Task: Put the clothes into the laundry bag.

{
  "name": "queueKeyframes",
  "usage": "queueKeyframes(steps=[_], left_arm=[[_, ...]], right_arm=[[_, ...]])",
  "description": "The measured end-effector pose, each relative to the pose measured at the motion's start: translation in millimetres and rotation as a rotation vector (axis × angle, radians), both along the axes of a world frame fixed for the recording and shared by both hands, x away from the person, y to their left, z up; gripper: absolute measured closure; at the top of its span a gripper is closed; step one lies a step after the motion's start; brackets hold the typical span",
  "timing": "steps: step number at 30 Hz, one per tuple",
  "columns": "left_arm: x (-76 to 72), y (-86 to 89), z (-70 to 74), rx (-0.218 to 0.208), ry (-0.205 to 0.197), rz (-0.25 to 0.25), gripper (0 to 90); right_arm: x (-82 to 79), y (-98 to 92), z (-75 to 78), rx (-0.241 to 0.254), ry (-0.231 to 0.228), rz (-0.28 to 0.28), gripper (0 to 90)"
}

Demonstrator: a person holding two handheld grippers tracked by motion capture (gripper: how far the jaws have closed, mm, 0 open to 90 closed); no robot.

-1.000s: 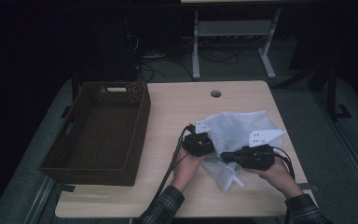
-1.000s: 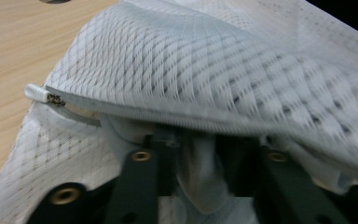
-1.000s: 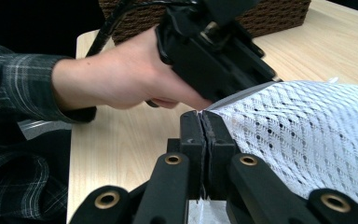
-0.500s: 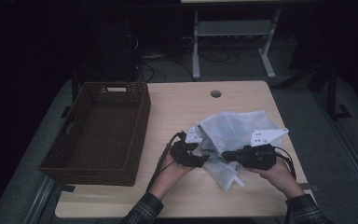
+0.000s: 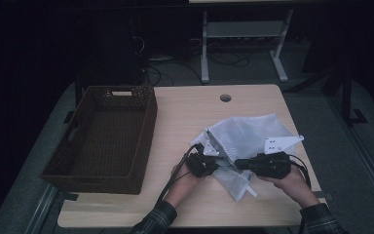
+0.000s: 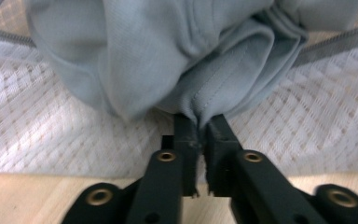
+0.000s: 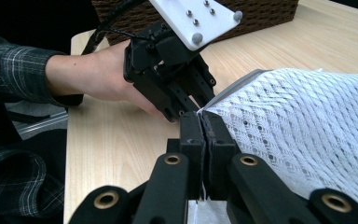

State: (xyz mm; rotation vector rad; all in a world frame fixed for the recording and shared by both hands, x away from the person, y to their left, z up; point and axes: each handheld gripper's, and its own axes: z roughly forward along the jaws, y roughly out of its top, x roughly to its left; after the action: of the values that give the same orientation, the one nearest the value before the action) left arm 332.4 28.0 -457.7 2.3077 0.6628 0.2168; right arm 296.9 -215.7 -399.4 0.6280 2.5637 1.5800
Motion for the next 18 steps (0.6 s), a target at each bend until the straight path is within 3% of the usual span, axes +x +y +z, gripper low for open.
queueKeyframes(steps=[10,15,18], left_arm=[[-7.3,-13.4,24.0,-0.104,-0.083,-0.032,87.7],[-6.0,-34.8,29.2,-0.154,-0.134,-0.040,87.8],[-0.7,-51.4,23.6,-0.150,-0.145,-0.037,87.7]], right_arm=[[-1.3,-7.9,-1.2,-0.005,-0.007,-0.047,87.5],[-4.8,-14.0,2.6,0.009,-0.013,-0.073,87.6],[-6.9,-18.2,5.5,0.024,-0.014,-0.077,87.7]])
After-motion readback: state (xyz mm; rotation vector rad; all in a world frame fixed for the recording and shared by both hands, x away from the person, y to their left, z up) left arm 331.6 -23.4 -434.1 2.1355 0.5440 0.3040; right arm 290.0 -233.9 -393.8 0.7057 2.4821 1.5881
